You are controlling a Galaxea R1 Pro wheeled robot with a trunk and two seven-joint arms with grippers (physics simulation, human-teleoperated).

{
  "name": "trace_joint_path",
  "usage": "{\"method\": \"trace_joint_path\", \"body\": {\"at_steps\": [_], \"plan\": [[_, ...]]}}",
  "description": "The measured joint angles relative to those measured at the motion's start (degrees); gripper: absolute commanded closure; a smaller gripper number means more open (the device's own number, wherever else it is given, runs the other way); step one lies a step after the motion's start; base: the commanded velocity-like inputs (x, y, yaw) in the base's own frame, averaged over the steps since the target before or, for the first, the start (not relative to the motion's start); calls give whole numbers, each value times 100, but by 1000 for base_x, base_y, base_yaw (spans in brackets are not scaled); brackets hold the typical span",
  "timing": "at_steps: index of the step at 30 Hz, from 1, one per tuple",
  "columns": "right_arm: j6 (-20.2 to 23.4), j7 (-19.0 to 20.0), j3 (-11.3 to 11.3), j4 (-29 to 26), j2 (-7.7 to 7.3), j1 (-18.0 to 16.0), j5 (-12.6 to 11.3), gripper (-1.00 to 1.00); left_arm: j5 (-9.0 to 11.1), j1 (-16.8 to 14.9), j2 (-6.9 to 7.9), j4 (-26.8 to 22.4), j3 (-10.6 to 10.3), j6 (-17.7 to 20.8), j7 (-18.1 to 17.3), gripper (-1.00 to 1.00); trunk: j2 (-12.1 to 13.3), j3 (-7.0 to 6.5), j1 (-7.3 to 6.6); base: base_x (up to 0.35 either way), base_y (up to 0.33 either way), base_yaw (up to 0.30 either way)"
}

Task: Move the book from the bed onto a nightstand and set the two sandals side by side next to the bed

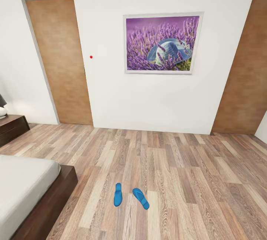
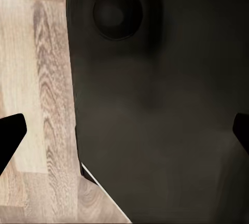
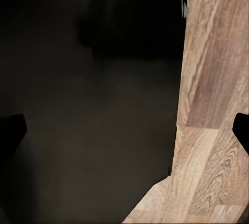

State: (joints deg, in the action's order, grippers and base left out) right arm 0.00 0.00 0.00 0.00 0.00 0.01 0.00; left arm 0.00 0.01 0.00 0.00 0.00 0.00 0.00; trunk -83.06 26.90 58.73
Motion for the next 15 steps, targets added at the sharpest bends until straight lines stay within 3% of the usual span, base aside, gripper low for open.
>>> {"method": "trace_joint_path", "body": {"at_steps": [3,15], "plan": [[87,79,-15,74,-16,35,0,-100,-54,76,-70,-86,-15,87,21,-100,0,0,0,0,0,0],[38,56,-39,50,-14,35,4,-100,-28,69,-71,-359,-16,149,18,-100,0,0,0,0,0,0]]}}
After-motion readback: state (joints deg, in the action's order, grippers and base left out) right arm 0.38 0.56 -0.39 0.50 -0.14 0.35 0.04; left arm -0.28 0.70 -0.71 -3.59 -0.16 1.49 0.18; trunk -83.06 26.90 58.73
